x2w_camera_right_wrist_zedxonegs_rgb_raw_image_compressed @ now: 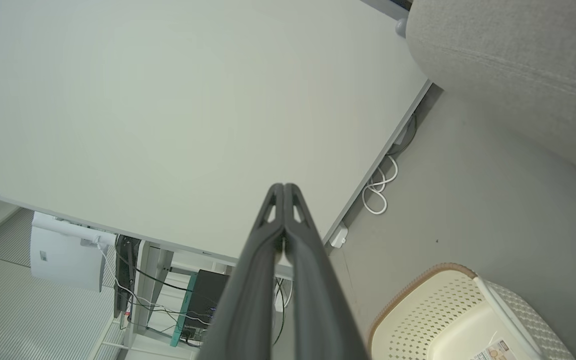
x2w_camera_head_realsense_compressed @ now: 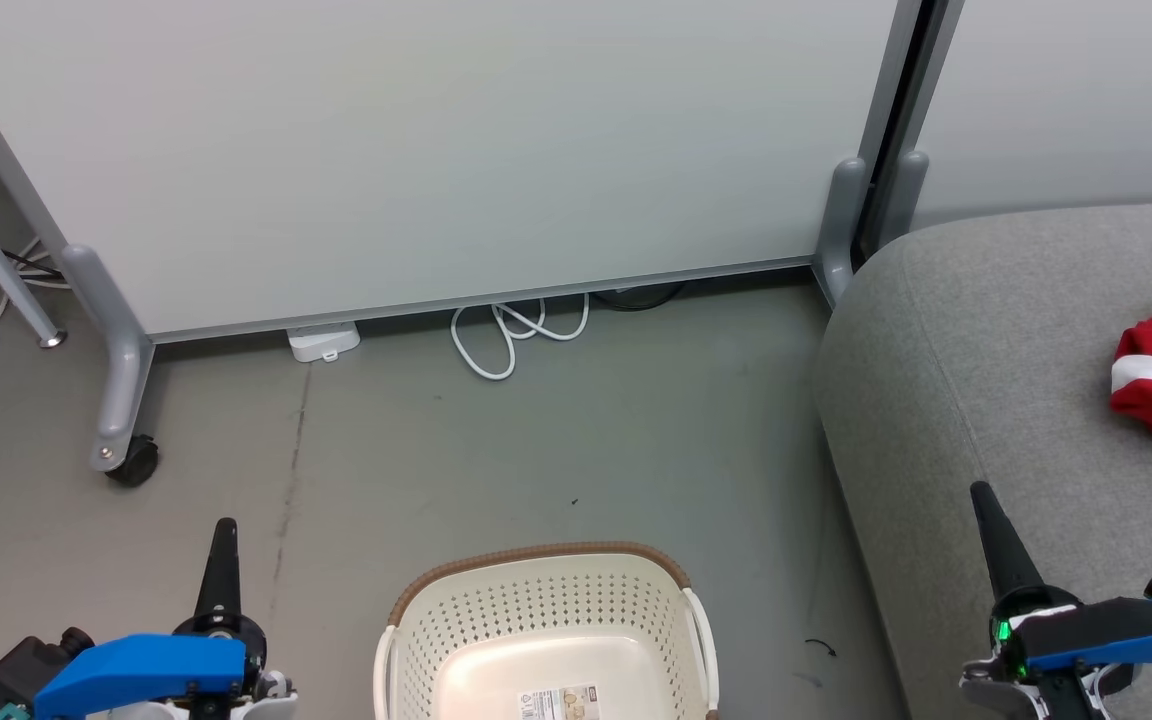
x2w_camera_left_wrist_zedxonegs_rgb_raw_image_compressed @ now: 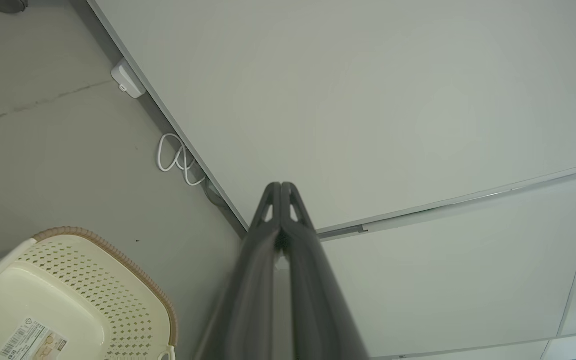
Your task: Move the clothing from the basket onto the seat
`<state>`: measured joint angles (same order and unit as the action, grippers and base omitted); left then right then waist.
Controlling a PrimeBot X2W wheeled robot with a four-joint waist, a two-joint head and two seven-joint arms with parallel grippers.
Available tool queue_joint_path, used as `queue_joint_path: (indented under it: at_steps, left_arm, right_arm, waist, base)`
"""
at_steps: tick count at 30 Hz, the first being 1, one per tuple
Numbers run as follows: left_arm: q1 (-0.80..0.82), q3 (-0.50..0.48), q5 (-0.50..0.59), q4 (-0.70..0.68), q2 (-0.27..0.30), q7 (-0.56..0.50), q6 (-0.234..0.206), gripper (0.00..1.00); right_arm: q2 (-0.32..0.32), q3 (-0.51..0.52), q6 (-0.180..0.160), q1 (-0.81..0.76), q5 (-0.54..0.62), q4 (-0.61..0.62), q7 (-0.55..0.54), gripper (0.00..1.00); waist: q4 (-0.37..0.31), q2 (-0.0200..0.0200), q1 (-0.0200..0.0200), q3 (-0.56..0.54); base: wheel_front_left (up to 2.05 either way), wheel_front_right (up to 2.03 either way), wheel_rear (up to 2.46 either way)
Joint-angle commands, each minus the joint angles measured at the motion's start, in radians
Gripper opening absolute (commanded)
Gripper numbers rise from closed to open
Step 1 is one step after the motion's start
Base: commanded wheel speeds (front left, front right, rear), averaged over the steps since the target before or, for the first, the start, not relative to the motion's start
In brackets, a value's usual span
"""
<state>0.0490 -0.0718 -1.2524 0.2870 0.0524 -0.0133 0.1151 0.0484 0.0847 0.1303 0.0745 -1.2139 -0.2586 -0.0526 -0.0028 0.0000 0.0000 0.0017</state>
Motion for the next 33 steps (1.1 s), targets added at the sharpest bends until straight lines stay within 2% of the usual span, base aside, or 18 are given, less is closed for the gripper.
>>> queue_joint_path:
  at_steps: [1, 33]
  left_arm:
    - [0.027, -0.006, -0.02, -0.013, 0.002, -0.007, 0.007, 0.0]
    - [0.055, -0.034, -0.261, -0.035, -0.001, -0.076, 0.015, 0.0]
  right_arm:
    - [0.003, 0.004, 0.001, 0.02, -0.024, 0.01, -0.006, 0.0]
    - [0.003, 0.023, 0.001, 0.035, -0.29, 0.014, -0.046, 0.0]
  waist:
    - [0.0, 0.0, 0.0, 0.0]
    - [0.002, 0.0, 0.0, 0.001]
  base:
    - [0.0, 0.0, 0.0]
    - [0.0, 0.0, 0.0]
